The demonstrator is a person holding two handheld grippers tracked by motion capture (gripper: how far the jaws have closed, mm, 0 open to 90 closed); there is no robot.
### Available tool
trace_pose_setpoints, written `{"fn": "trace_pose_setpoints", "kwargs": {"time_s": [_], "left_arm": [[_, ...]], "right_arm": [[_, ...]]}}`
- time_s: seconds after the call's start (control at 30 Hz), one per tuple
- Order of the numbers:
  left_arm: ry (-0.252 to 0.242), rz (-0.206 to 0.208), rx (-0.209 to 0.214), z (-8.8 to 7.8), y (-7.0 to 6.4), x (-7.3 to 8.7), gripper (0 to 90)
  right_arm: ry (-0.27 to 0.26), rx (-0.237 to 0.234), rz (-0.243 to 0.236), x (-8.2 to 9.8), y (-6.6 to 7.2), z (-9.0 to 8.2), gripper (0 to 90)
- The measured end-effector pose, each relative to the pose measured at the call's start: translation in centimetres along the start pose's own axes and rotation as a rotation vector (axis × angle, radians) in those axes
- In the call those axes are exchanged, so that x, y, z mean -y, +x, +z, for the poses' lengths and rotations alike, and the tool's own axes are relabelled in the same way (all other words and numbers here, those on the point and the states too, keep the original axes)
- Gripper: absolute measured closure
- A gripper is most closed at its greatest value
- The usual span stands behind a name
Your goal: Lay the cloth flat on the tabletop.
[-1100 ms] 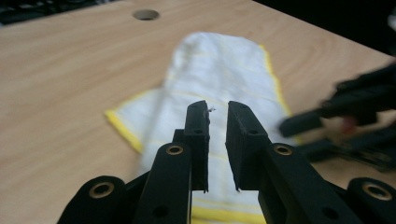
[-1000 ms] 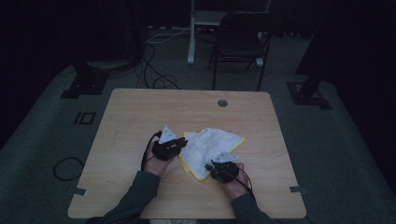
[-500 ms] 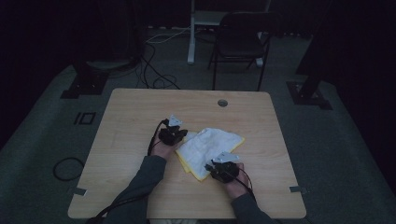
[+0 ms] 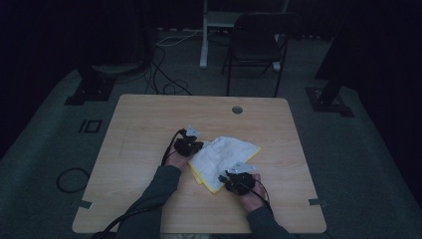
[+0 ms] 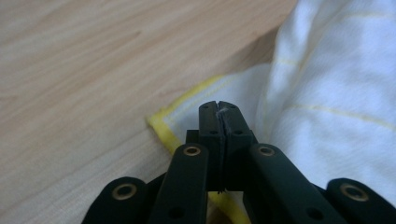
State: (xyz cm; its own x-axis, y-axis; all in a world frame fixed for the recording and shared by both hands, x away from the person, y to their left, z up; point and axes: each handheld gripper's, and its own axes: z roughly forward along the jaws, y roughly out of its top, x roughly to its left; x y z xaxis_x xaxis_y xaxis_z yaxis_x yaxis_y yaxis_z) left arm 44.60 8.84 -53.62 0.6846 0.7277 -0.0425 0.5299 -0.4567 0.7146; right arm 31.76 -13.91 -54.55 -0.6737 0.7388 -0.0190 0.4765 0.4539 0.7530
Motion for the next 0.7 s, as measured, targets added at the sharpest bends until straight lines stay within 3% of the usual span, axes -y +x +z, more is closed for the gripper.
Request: {"fn": "trace_pose_setpoints", "kwargs": {"time_s": [0.3, 0.7], "left_arm": [[0.003, 0.005, -0.015, -0.1, 0.4, 0.3, 90.0], [0.007, -0.053, -0.091, -1.9, 3.4, 1.7, 90.0]], "right_arm": [[0.007, -0.006, -0.002, 0.2, -0.2, -0.3, 67.0], [0.018, -0.021, 0.003, 0.6, -0.9, -0.9, 66.8]]}}
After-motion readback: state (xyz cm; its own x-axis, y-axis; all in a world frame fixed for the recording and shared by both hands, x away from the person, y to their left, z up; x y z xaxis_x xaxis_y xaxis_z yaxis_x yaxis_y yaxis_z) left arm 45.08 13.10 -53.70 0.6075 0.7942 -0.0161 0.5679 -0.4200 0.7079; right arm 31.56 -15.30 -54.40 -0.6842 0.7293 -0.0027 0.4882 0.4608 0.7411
